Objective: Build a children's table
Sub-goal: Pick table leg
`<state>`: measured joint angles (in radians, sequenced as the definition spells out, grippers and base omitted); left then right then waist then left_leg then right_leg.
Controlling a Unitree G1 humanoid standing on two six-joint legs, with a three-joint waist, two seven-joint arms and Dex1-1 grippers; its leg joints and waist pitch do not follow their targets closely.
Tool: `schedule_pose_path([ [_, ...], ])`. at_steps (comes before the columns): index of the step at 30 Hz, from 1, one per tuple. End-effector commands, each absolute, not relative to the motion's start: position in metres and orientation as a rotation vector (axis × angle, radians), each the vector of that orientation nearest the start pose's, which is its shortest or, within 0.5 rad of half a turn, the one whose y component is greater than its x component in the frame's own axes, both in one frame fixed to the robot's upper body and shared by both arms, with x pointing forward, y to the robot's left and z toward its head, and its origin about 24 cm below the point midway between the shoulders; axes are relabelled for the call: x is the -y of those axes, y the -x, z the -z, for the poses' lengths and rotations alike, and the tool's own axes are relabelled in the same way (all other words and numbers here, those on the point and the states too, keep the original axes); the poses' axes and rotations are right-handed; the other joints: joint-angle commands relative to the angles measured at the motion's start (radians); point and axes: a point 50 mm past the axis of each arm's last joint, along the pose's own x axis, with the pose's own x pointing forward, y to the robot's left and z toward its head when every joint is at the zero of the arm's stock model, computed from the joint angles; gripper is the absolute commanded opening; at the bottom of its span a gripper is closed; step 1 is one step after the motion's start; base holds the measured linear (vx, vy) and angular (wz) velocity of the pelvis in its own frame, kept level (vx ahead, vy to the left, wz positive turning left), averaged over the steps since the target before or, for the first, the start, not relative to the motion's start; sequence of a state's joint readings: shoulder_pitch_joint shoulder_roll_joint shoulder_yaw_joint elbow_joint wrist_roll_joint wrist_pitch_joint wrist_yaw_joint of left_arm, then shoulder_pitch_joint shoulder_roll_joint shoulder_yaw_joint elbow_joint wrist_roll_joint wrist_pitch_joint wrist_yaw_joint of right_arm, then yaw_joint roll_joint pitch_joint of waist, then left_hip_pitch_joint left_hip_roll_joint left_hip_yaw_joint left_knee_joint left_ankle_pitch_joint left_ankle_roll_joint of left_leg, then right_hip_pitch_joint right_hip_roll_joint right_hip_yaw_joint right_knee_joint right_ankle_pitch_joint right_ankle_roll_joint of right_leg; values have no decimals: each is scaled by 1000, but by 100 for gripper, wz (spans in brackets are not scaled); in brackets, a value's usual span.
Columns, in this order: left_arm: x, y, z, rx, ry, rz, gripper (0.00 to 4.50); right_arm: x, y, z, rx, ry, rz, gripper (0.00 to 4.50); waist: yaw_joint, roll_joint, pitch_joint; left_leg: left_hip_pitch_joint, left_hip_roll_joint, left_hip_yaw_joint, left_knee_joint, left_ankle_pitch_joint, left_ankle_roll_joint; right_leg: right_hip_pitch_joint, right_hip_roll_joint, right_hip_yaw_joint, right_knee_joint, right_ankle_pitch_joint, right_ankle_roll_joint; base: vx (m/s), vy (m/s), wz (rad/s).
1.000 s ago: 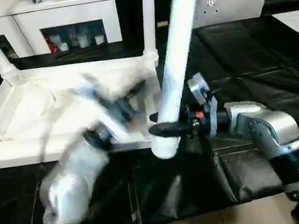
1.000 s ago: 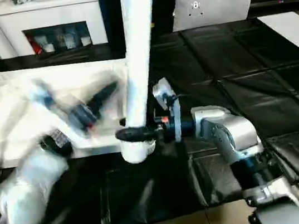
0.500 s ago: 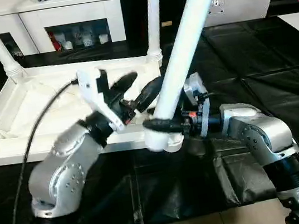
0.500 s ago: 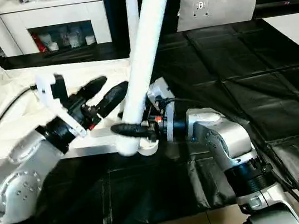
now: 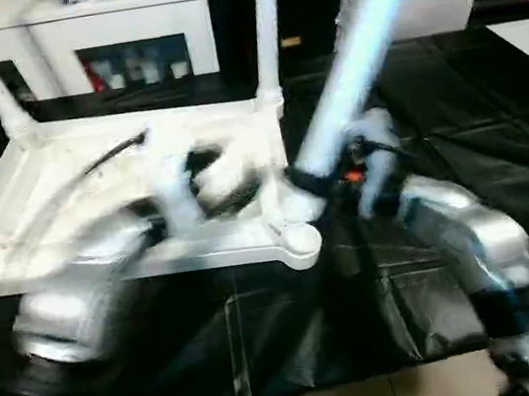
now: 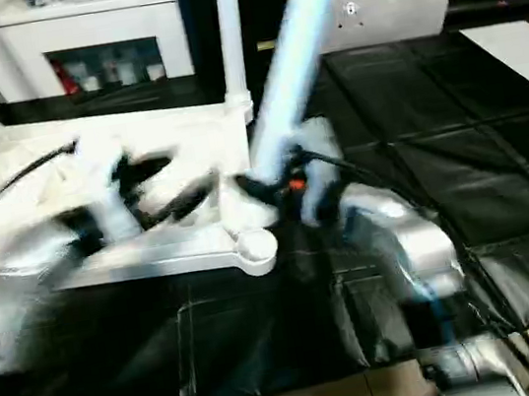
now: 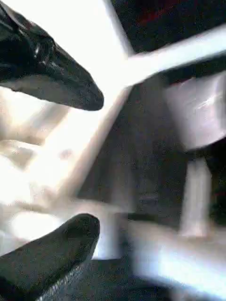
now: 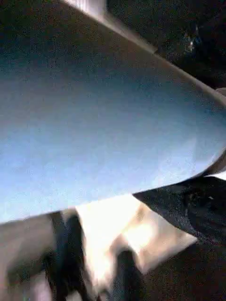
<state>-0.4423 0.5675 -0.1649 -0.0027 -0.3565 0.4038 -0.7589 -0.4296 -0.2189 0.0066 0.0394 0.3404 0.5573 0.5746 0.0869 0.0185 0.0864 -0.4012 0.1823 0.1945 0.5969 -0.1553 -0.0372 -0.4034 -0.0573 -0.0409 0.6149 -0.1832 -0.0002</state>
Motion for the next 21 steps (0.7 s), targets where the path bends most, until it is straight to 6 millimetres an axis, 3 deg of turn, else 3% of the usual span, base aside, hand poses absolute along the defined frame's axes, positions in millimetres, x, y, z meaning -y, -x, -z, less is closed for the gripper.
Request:
schedule_pose_path([
  [1,-151,-300,-121,-176,-320,1075,404,128,-313,-115,-172,-93,-690,191,-4,26,-82,44,38,-31,-75,-231,-68,28,-64,40,-66,-191,-140,0,0,0],
  [3,-152,-299,-115,-215,-346,1142,387,127,-309,-119,-148,-120,-731,191,-2,27,-81,46,40,-28,-75,-262,-76,28,-68,41,-63,-160,-175,0,0,0],
  [5,-155,-299,-107,-268,-364,1228,384,128,-305,-124,-93,-177,-765,191,-3,36,-78,43,40,-28,-77,-287,-73,30,-72,43,-62,-156,-183,0,0,0],
  [7,-158,-302,-100,-306,-398,1265,349,129,-301,-124,-88,-202,-772,191,-4,32,-75,44,39,-27,-78,-299,-66,32,-72,44,-67,-169,-185,0,0,0],
  [11,-161,-316,-93,-327,-472,1270,331,128,-293,-127,-19,-273,-788,191,-3,32,-72,43,39,-26,-77,-307,-59,30,-80,46,-78,-245,-173,0,0,0],
  [12,-162,-318,-92,-331,-475,1284,305,128,-292,-128,-16,-277,-780,191,-5,32,-74,42,42,-30,-79,-308,-63,34,-82,45,-72,-248,-182,0,0,0],
  [15,-165,-322,-87,-376,-492,1322,297,128,-288,-121,-104,-232,-736,191,-4,33,-73,45,41,-29,-80,-289,-63,31,-80,45,-75,-258,-176,0,0,0],
  [21,-170,-328,-82,-426,-485,1378,230,128,-277,-114,-182,-187,-829,191,-2,32,-73,41,44,-27,-77,-276,-51,35,-86,48,-73,-219,-199,0,0,0],
])
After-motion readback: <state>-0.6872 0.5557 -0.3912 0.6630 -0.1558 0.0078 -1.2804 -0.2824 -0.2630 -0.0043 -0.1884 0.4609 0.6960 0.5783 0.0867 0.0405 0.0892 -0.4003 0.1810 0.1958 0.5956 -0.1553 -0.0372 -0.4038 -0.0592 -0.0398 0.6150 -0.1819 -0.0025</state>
